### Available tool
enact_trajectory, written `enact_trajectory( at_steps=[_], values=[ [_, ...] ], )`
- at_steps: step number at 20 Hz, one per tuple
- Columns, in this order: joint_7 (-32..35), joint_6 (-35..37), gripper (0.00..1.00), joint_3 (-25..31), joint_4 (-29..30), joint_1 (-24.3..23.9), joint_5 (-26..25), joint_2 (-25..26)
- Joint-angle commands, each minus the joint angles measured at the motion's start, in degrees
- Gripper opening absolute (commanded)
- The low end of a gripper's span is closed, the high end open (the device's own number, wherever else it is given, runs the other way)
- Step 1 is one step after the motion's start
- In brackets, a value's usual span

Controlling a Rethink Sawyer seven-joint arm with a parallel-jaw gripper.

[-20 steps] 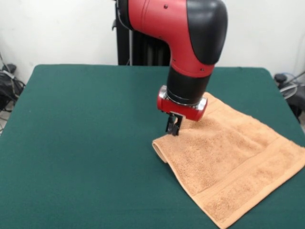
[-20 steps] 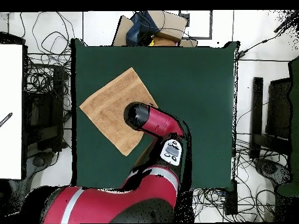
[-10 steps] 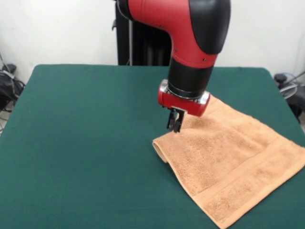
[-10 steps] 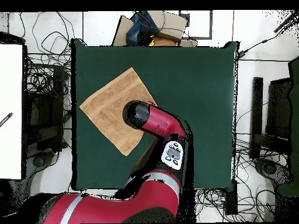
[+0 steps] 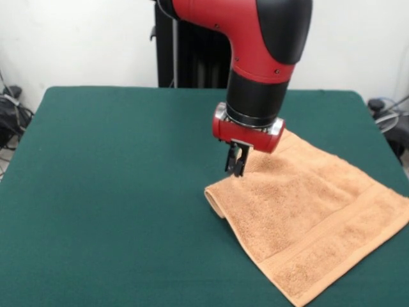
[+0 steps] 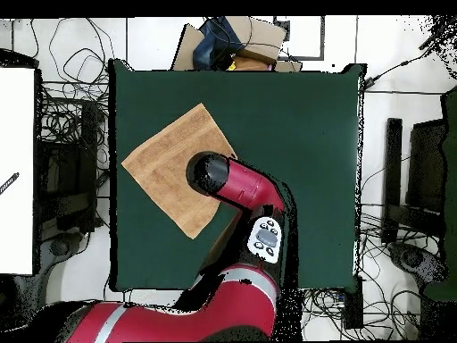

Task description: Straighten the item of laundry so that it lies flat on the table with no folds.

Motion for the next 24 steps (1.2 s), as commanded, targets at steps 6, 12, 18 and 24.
enact_trajectory(
  at_steps=[6,12,18,24],
  values=[
    [6.4,-8.6,0.0,9.7,5.7,-3.3,-5.3,3.1],
    [7.1,-10.5,0.0,10.4,6.8,-4.2,-7.2,3.1],
    [9.1,-11.5,0.0,10.3,8.5,-3.7,-7.7,2.0],
    [9.9,-11.6,0.0,10.1,8.2,-3.7,-6.8,2.2]
  ],
)
